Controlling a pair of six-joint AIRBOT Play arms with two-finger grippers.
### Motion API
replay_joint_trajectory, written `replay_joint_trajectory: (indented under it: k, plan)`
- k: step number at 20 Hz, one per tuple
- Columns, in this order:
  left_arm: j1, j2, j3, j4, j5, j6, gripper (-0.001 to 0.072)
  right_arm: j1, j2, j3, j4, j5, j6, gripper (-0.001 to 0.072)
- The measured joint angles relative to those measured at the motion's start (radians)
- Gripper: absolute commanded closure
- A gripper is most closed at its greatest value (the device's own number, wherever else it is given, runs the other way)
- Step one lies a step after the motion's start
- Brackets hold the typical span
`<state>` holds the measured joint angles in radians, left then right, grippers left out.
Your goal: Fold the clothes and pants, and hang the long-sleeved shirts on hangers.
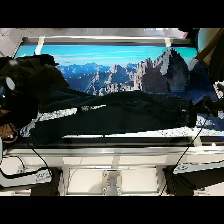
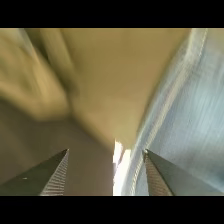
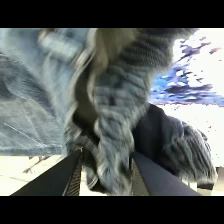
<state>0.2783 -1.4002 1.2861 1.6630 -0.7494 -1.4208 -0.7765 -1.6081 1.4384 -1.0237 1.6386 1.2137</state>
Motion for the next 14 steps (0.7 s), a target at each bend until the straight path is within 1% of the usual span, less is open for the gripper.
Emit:
replay_joint_trajectory:
  k: [1, 2, 5, 7, 10, 14]
  plan:
    - [-0.003, -0.031, 0.067, -0.038, -0.012, -0.001, 0.019, 0.006, 0.0, 0.033, 0.003, -0.002, 0.021, 0.0365]
    - [-0.006, -0.075, 0.139, -0.074, -0.061, 0.008, 0.019, 0.016, 0.0, 0.063, 0.004, -0.013, 0.04, 0.0365]
    - [-0.006, -0.274, 0.386, -0.186, -0.265, 0.043, 0.0189, 0.061, 0.0, 0.114, 0.007, -0.043, 0.056, 0.0365]
    - [-0.008, -0.407, 0.531, -0.255, -0.345, 0.055, 0.019, 0.085, 0.0, 0.129, -0.005, -0.06, 0.056, 0.0364]
    - [-0.009, -0.571, 0.685, -0.319, -0.411, 0.04, 0.0196, 0.1, 0.0, 0.14, -0.019, -0.075, 0.057, 0.0364]
    - [-0.006, -0.699, 0.756, -0.383, -0.46, 0.063, 0.0211, 0.107, 0.0, 0.144, -0.026, -0.088, 0.058, 0.0364]
